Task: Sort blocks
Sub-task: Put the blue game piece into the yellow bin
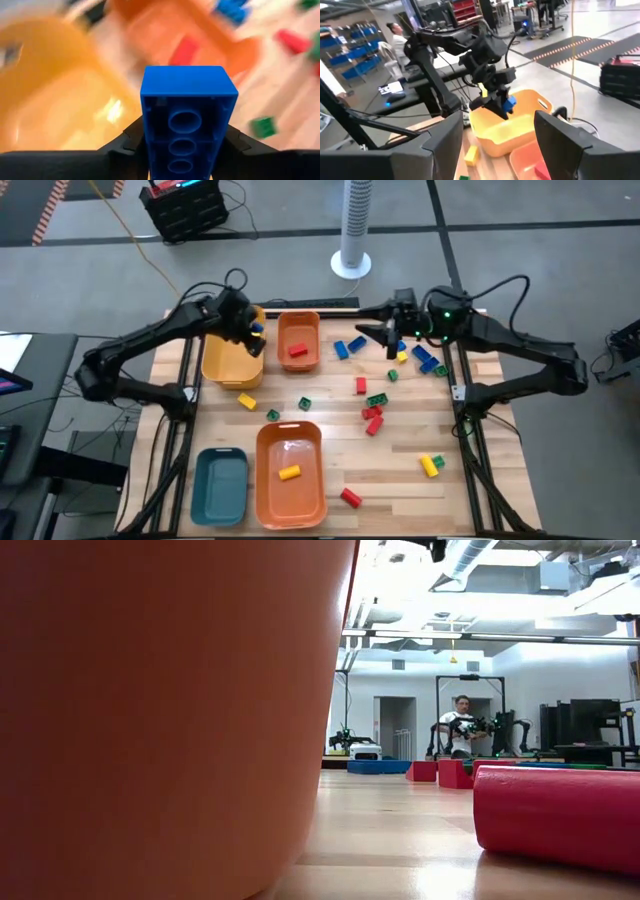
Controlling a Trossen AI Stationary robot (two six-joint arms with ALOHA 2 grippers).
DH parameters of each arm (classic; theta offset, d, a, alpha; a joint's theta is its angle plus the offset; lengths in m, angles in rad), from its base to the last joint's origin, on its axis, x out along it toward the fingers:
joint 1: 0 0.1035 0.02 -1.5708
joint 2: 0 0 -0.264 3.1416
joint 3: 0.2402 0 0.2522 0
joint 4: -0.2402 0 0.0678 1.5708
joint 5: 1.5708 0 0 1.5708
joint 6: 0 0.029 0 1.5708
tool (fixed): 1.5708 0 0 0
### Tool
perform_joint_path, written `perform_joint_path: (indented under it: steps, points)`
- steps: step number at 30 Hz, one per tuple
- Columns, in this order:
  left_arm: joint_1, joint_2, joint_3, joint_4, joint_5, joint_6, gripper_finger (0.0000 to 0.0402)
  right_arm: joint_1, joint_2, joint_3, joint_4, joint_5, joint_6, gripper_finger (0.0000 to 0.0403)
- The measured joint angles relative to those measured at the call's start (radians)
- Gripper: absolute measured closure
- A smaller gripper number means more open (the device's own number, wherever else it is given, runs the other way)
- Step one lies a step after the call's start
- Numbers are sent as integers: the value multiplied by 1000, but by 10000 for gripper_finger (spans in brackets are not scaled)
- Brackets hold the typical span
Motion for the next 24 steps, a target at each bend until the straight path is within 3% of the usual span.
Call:
perform_joint_path:
  steps: [7, 20, 24]
  points:
    - [81, 40, -129, -10, 15, -50, 270, 24, 17, 0, -1, 8, -4, 148]
    - [68, 305, -47, -136, -44, 75, 270, 34, 55, 0, 45, 11, -18, 148]
    - [67, 341, -47, -138, -53, 197, 270, 48, 55, 0, 45, 11, -18, 148]
